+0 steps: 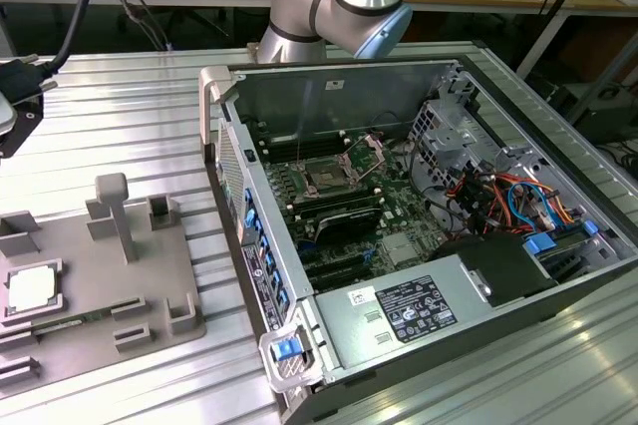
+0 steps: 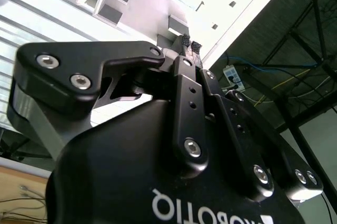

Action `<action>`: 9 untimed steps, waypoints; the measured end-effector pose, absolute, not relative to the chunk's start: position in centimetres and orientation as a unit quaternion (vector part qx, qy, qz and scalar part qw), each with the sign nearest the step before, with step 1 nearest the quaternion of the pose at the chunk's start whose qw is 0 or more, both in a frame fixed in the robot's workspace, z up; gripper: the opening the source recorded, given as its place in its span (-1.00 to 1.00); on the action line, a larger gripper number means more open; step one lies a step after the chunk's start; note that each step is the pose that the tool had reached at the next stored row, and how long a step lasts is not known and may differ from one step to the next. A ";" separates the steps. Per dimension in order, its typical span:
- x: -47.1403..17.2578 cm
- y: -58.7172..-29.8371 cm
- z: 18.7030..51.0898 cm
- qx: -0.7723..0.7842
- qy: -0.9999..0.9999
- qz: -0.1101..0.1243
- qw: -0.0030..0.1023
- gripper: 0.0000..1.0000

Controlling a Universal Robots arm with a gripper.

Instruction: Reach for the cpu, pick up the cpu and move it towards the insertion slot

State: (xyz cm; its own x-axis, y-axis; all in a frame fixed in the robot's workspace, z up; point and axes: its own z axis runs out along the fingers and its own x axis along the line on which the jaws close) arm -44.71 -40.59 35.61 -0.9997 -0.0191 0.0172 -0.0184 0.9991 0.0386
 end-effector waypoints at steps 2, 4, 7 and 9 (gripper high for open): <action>-44.8 -40.6 35.6 0.009 -1.000 -0.019 0.009 -0.79; -44.9 -40.6 35.6 0.009 -1.000 -0.019 0.009 -0.79; -45.1 -40.6 35.6 0.009 -1.000 -0.019 0.009 -0.79; -45.3 -40.6 35.6 0.009 -1.000 -0.019 0.009 -0.79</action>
